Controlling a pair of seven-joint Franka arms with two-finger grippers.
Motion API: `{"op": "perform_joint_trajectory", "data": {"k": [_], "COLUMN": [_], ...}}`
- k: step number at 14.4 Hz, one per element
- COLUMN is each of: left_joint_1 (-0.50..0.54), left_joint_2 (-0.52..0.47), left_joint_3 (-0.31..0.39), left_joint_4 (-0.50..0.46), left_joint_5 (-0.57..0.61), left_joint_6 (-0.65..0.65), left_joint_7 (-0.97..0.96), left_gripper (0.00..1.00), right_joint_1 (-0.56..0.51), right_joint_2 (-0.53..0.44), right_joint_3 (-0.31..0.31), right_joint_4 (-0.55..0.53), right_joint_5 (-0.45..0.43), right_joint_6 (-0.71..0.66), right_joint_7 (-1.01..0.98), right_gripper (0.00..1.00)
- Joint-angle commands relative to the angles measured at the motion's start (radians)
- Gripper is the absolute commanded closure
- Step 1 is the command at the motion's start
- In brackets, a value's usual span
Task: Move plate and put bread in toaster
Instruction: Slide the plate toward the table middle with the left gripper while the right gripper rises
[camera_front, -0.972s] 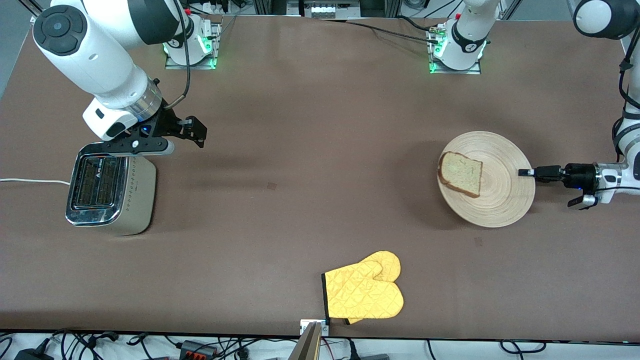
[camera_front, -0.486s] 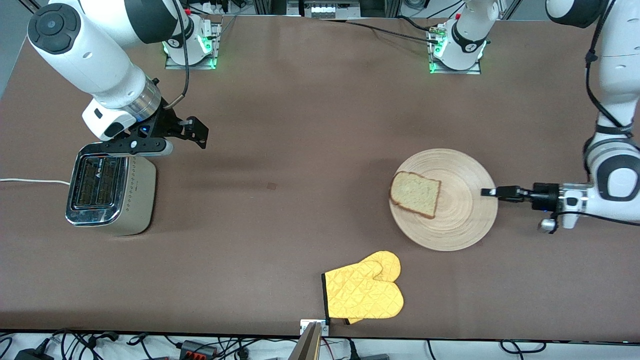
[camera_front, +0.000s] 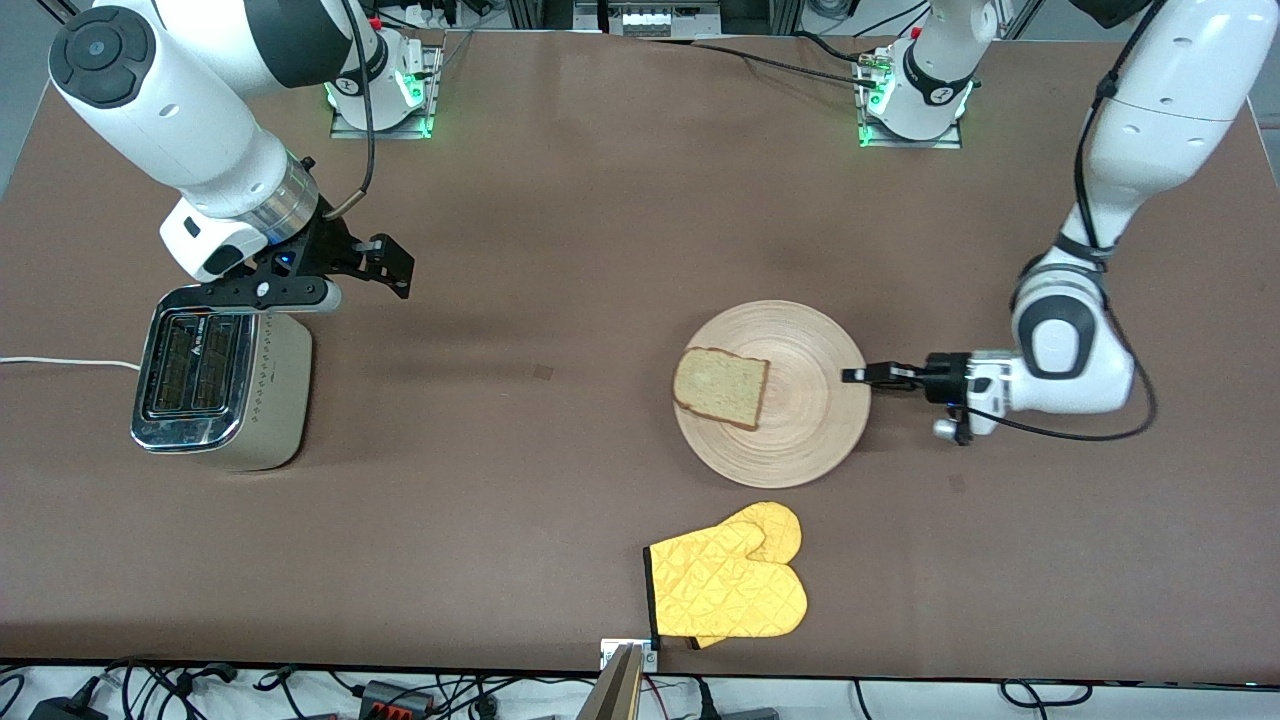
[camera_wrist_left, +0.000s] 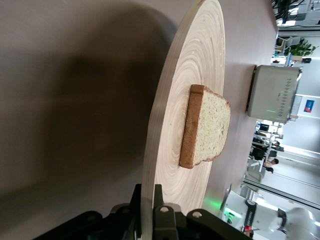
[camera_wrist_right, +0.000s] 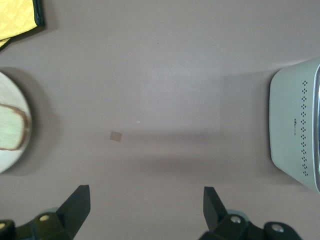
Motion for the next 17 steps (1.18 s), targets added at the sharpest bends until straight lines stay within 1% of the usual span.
{"op": "perform_joint_trajectory", "data": {"k": [1, 3, 4, 7, 8, 9, 11, 12, 14, 16, 17], "left_joint_1": [0.014, 0.014, 0.009, -0.005, -0.005, -0.008, -0.006, -0.002, 0.012, 0.055, 0.073], "left_joint_2": [-0.06, -0.057, -0.056, -0.043, -0.043, -0.043, -0.043, -0.046, -0.054, -0.072, -0.083], "left_joint_3": [-0.088, -0.149, -0.171, -0.209, -0.211, -0.211, -0.211, -0.211, -0.211, -0.211, -0.206], "left_joint_4": [-0.097, -0.125, -0.132, -0.148, -0.152, -0.161, -0.166, -0.168, -0.168, -0.16, -0.154], "left_joint_5": [-0.094, -0.1, -0.103, -0.114, -0.119, -0.119, -0.12, -0.12, -0.12, -0.119, -0.113], "left_joint_6": [0.096, 0.191, 0.213, 0.248, 0.249, 0.249, 0.247, 0.245, 0.227, 0.181, 0.142], "left_joint_7": [0.013, 0.013, 0.013, 0.013, 0.013, 0.013, 0.013, 0.013, 0.022, 0.024, 0.024], "left_gripper": [0.99, 0.99, 0.99, 0.99, 0.96, 0.8, 0.4, 0.0, 0.0, 0.0, 0.0], "right_joint_1": [0.006, 0.006, 0.005, 0.006, 0.008, 0.009, 0.011, 0.012, 0.012, 0.012, 0.012], "right_joint_2": [0.0, 0.0, 0.0, 0.003, 0.003, 0.003, 0.012, 0.018, 0.026, 0.033, 0.046], "right_joint_3": [-0.006, -0.006, -0.006, -0.004, -0.004, -0.004, -0.004, -0.003, -0.003, -0.003, -0.003], "right_joint_4": [0.007, 0.008, 0.008, 0.007, 0.007, 0.007, 0.007, 0.007, 0.007, 0.005, 0.007], "right_joint_5": [0.012, 0.014, 0.015, 0.015, 0.017, 0.017, 0.017, 0.017, 0.017, 0.021, 0.053], "right_joint_6": [0.008, 0.009, 0.011, 0.019, 0.02, 0.025, 0.026, 0.026, 0.031, 0.028, 0.029], "right_joint_7": [0.014, 0.014, 0.014, 0.014, 0.014, 0.014, 0.014, 0.014, 0.014, 0.019, 0.019], "right_gripper": [0.0, 0.0, 0.0, 0.0, 0.0, 0.0, 0.0, 0.0, 0.0, 0.0, 0.0]}}
